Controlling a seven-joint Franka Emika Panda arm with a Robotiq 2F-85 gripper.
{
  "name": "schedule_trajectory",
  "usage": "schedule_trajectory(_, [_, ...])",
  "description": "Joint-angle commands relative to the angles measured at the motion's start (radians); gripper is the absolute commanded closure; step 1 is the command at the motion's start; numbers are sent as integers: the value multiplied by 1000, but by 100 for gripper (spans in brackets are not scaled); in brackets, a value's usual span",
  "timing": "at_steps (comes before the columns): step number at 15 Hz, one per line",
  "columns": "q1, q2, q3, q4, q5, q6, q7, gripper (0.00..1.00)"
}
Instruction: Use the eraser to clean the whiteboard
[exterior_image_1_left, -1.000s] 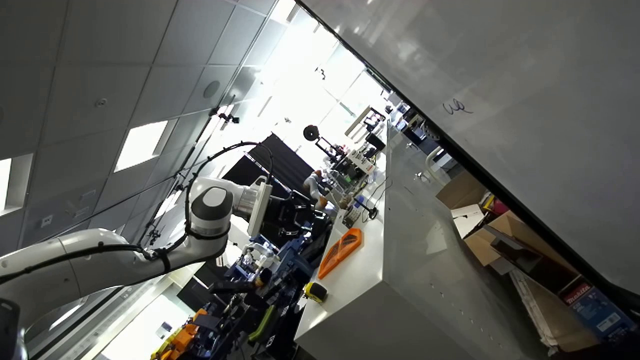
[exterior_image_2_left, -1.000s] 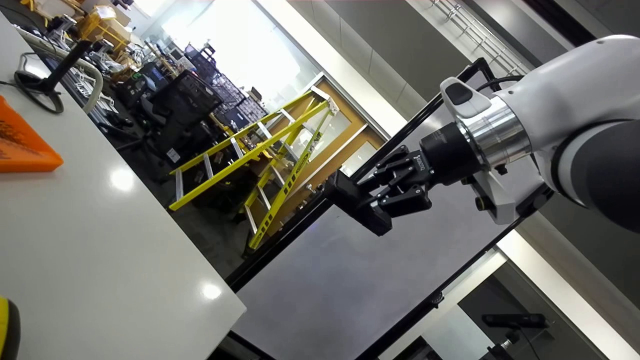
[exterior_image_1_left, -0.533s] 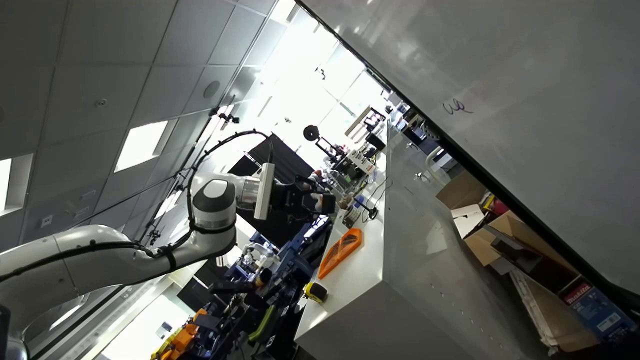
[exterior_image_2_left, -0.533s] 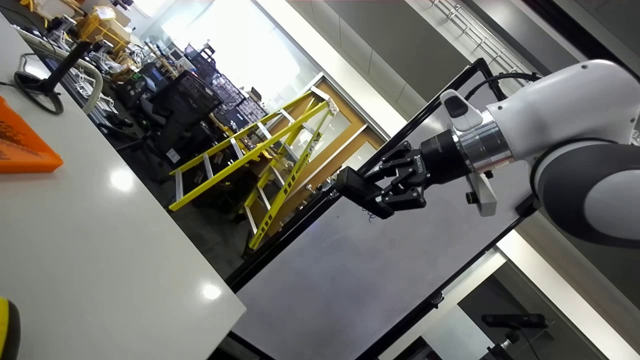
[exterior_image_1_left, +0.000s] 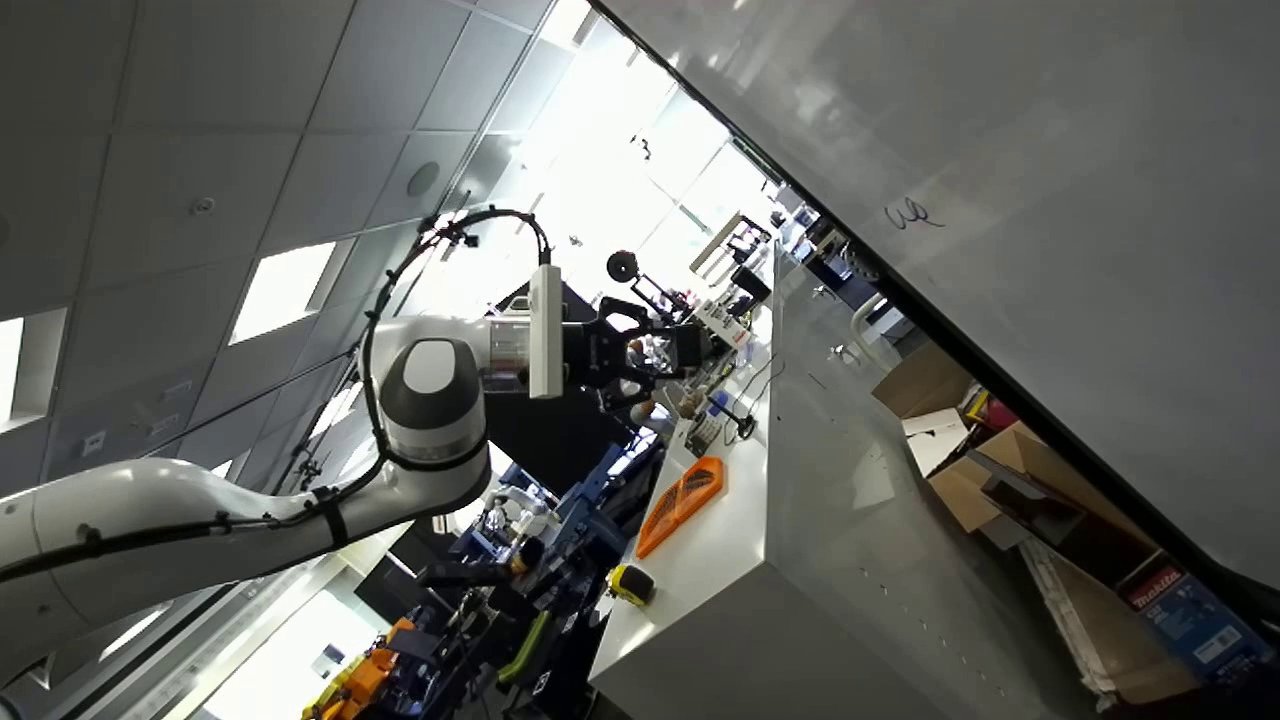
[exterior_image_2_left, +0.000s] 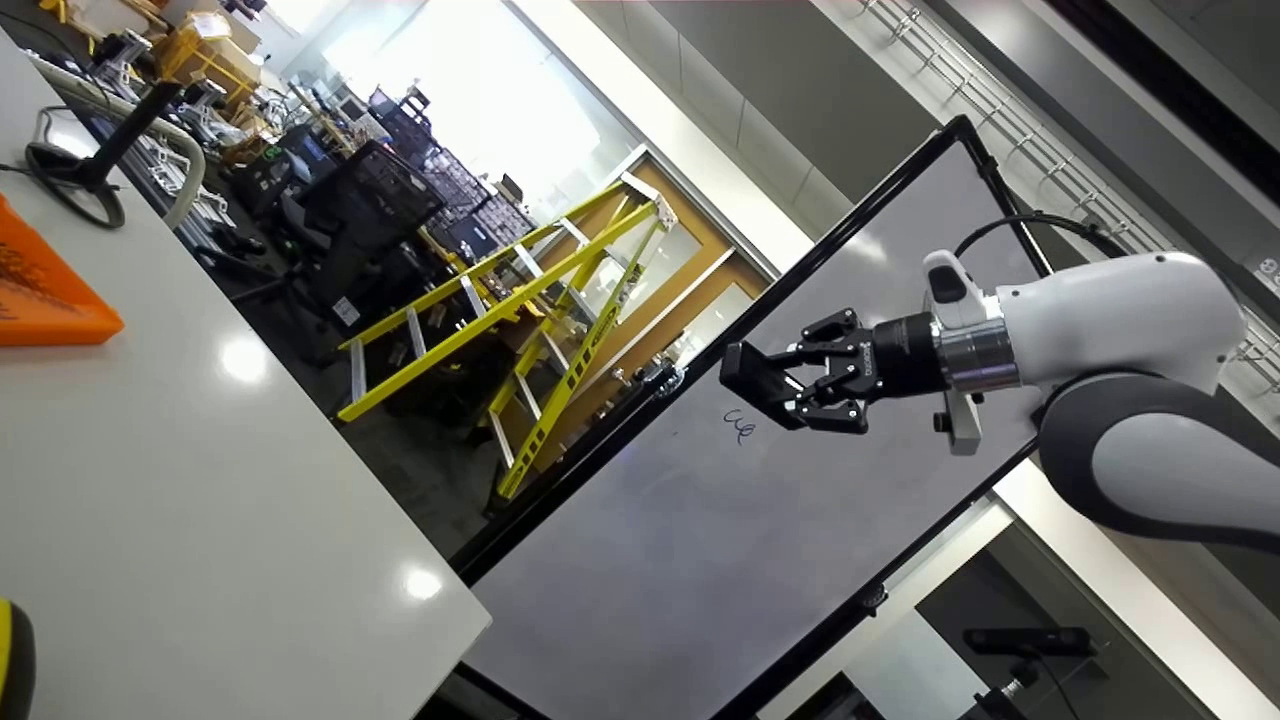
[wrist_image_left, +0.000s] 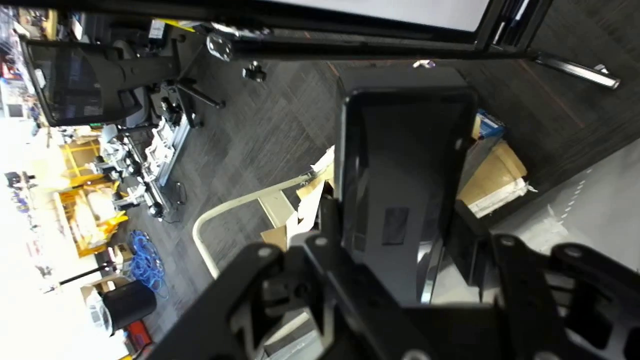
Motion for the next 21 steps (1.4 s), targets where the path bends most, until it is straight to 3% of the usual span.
schedule_trajectory(1, [-110, -101, 19, -92, -108, 48, 118, 70])
schedule_trajectory(6, [-218, -156, 7, -119, -311, 15, 319, 70])
schedule_trajectory(7, [-161, -123, -19, -94, -263, 10, 262, 45])
schedule_trajectory(12, [-182, -136, -24, -103, -298, 8, 298, 45])
schedule_trajectory(13, [-182, -136, -24, -103, -299, 8, 298, 70])
schedule_trajectory(21, [-184, -12, -151, -55, -296, 243, 173, 70])
